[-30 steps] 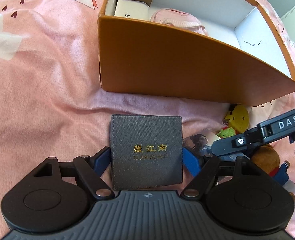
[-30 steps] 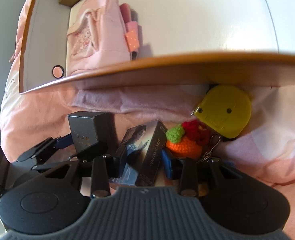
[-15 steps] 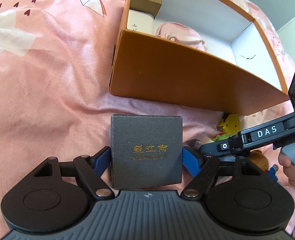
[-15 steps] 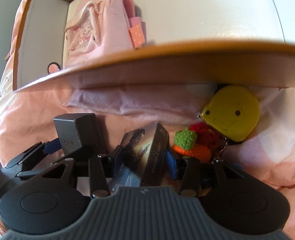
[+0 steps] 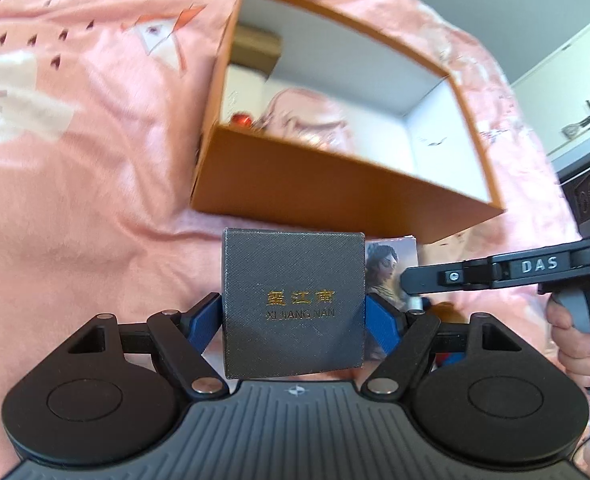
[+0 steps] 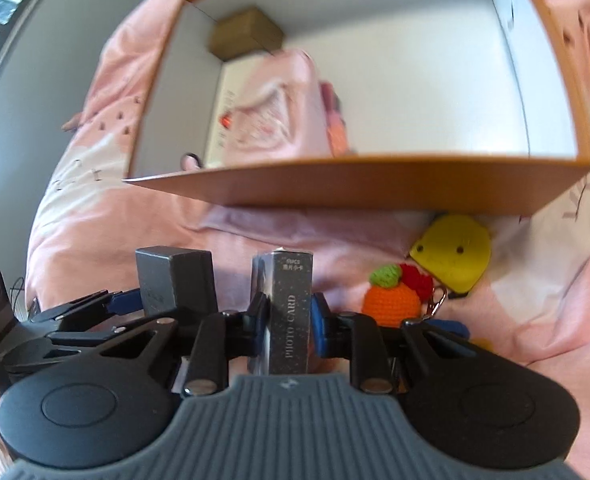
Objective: Organize objects
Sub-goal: 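Carry the black box and photo card pack over the orange box with both tools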
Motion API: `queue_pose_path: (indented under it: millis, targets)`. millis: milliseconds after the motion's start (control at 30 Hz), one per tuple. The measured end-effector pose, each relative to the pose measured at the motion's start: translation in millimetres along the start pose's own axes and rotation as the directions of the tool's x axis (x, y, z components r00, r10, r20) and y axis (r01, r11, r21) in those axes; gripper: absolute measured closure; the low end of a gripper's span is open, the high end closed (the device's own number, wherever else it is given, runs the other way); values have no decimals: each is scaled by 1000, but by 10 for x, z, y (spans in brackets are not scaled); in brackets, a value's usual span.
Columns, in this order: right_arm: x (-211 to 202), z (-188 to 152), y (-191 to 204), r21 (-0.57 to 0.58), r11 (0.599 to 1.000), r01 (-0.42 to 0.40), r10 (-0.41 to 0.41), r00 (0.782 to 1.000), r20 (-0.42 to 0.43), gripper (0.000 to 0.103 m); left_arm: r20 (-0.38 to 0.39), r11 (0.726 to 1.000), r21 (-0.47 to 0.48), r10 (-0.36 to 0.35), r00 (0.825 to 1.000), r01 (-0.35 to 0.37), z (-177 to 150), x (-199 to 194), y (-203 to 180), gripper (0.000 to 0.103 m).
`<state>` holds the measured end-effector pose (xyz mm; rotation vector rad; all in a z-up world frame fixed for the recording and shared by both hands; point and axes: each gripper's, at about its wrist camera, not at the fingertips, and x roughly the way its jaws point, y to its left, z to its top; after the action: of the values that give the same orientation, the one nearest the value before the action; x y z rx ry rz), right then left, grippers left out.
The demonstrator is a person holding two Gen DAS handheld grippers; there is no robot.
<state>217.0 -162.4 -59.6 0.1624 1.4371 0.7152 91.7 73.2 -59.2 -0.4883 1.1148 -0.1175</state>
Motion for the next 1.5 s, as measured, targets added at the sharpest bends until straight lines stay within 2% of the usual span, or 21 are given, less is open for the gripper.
queue_pose_path:
  millis: [300,567,833,1033,1133,1267,1500]
  targets:
    - [-504,-29,297,-99,995,-15,26,993,114,79,90,994,108,-26,996,17,327,-454,-268,15]
    - [-1065,210,417,-125,992,-8,40,966,257,79,134,983,182,-50,990,26,874,-553,-488,15]
    - [-1154,722,231,-70,993,91,-61,936,348,79,98,987,156,-65,993,49,1547,15,-620,15]
    - [-920,1108,-39,-10,988,154,-140,927,348,79,40,986,165,9,999,-15,1879,651,-640,14]
    - [-718,1269,-130,1,982,191,-181,927,329,79,-2,986,158,58,998,-57,1979,955,-614,14]
    - [-523,1398,-202,-11,973,232,-216,924,314,79,-22,984,146,109,994,-105,2052,1248,-572,14]
    - [-316,1516,-330,-15,972,235,-222,935,276,79,-25,965,200,179,984,-171,2026,1545,-630,14]
